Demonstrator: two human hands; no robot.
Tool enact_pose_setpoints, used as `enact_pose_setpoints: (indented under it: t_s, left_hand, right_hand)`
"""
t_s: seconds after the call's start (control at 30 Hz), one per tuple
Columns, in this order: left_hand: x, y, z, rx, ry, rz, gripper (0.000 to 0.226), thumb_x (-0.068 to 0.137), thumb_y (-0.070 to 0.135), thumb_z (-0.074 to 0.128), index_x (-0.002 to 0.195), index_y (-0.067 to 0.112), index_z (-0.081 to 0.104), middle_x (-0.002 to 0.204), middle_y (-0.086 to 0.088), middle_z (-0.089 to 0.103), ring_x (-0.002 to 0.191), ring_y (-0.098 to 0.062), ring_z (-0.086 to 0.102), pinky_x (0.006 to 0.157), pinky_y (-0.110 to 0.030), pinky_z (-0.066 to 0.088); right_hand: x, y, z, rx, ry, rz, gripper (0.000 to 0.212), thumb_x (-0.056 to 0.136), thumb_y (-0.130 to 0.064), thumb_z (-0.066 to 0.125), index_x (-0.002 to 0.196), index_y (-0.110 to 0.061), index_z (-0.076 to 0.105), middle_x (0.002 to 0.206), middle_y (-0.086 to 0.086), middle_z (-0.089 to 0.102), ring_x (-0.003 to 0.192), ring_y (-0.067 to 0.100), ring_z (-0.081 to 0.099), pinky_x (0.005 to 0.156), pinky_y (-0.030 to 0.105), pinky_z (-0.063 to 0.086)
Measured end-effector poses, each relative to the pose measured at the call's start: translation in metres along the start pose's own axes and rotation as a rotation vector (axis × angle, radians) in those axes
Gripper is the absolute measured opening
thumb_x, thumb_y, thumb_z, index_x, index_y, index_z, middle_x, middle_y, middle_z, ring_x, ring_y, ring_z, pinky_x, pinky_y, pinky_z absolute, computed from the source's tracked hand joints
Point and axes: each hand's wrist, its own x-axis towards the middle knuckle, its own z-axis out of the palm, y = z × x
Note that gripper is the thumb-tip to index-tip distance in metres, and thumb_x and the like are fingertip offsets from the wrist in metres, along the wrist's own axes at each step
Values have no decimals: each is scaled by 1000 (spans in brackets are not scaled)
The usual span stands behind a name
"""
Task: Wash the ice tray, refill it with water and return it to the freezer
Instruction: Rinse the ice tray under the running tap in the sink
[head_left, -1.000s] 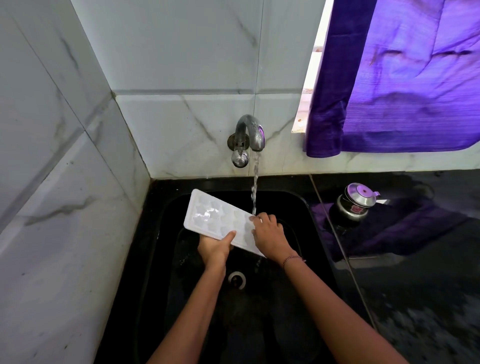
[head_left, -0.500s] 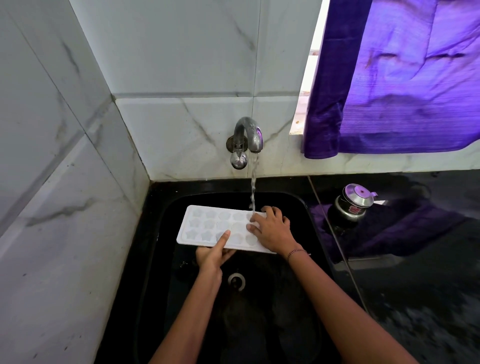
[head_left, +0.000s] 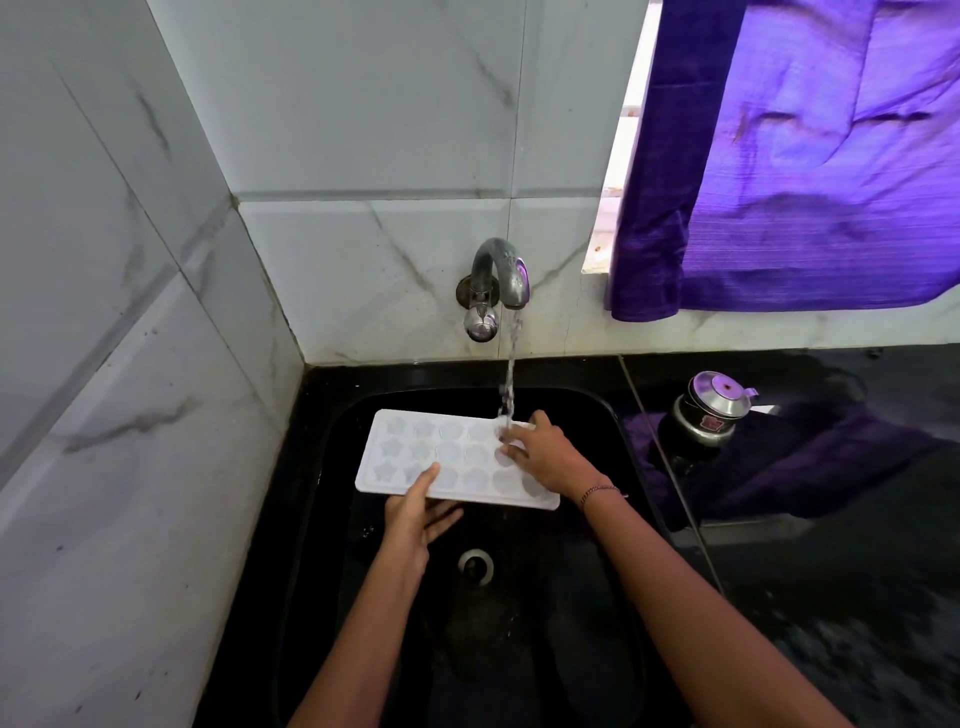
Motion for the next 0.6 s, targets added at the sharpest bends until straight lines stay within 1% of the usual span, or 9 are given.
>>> enact_pose_setpoints:
  t_s: [0.07,0.17,0.3,0.37,0.43,0.47,0.5,0.53,0.6]
  left_hand:
    - [2,1,-5,10,-7,-14,28,83,12,68,109,10,55,92,-9,67,78,-24,66,60,-30,60]
    - [2,0,-8,-20,-33,2,31,80,6,70,107,9,56,93,-9,67,80,-22,66,61,-27,60]
    - [3,1,-5,-74,-19,59,28,79,2,70,103,10,59,94,-8,68,80,-20,67,62,-28,60]
    - [4,2,-2,-100,-15,83,31,78,2,71,106,9,59,96,-8,69,80,-19,68,61,-28,60]
    - [6,2,1,-119,10,105,35,76,3,73,108,8,59,98,-8,69,81,-20,69,59,-27,59]
    - [7,3,2,-131,32,111,37,76,3,73,109,8,59,99,-8,69,82,-21,68,58,-26,59]
    - [7,4,4,-144,53,112,38,75,4,74,110,7,59,98,-8,68,81,-22,68,57,-25,59]
    - [8,5,5,-157,69,111,38,75,4,74,110,6,58,98,-8,68,81,-22,68,56,-25,59]
    - [8,6,9,-173,84,109,38,76,3,74,111,5,58,100,-10,67,80,-23,67,56,-24,59]
  right_hand:
    - [-1,2,-2,9,5,-5,35,97,-38,45,129,-25,53,123,11,37,109,30,47,100,37,42]
    - [0,2,-3,-13,24,5,33,97,-37,46,124,-19,52,125,12,38,109,30,48,97,37,43]
    - [-3,-3,1,13,140,-2,45,97,-33,47,136,-17,35,142,11,29,121,30,41,102,38,40]
    - [-7,-1,4,28,205,-34,44,96,-35,47,136,-19,35,148,10,21,129,30,33,105,41,38]
    - [-11,2,5,-39,238,-79,42,95,-43,46,132,-25,39,152,7,15,139,29,21,108,46,35]
    - [-14,4,6,-83,239,-95,44,93,-51,43,130,-28,40,153,6,15,142,27,15,109,48,33]
    - [-17,5,7,-118,231,-103,51,89,-62,36,129,-31,42,154,4,14,143,26,10,111,50,30]
    - [-20,5,7,-145,225,-107,64,81,-73,27,129,-32,43,155,3,14,144,25,6,113,51,25]
    - [-23,5,9,-192,227,-114,90,65,-85,11,132,-33,42,156,1,10,146,25,-1,116,52,13]
